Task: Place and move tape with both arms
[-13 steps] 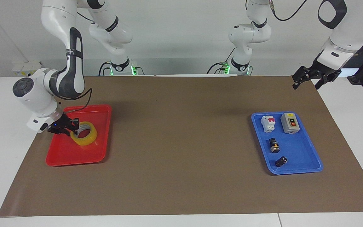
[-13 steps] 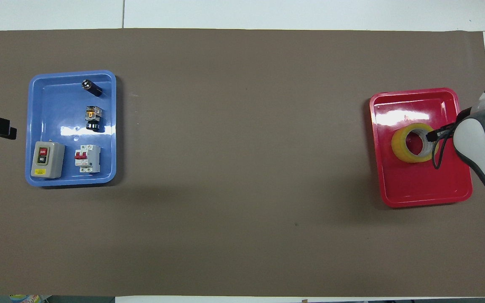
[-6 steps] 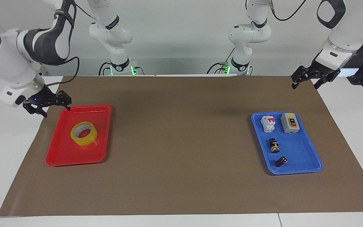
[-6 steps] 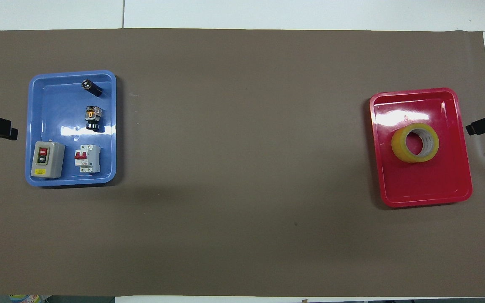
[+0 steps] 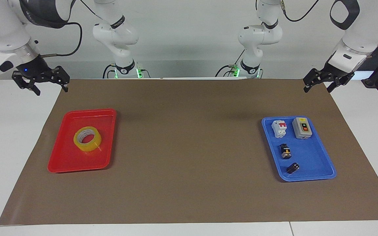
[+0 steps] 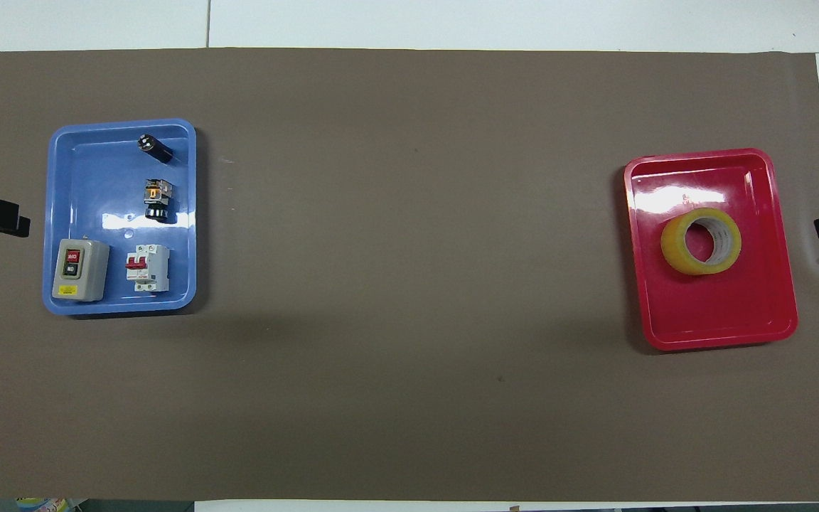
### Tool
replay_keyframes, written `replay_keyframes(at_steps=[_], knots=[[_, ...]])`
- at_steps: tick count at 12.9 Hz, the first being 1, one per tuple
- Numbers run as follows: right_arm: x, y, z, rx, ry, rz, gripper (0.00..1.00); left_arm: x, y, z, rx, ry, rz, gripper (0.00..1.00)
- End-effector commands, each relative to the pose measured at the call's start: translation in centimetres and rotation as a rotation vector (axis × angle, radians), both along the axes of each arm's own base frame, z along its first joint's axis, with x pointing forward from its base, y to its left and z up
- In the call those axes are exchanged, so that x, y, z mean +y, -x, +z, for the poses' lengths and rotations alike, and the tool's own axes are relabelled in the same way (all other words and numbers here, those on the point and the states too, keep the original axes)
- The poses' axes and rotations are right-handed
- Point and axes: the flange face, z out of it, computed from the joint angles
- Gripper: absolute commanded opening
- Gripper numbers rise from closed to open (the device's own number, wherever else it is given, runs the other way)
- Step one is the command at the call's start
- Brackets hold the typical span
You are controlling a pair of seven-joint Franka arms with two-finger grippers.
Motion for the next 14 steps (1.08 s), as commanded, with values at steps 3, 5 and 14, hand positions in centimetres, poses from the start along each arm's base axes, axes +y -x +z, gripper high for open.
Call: replay_keyframes(at_steps=[3,5,14], knots=[[0.42,0.11,-0.20,0.016,0.020,-0.045,1.00,0.00,0.51,0.32,0.006,-0.026,-0.007,1.00],[0.34,-0.10,-0.40,0.021,0.024,-0.046,1.00,0.00,0.63,0.36,0.010,-0.026,-0.002,1.00],[0.61,-0.69,0.08,0.029,0.023,-0.059,1.00,0.42,0.63,0.48,0.004,-0.026,0.006,1.00]])
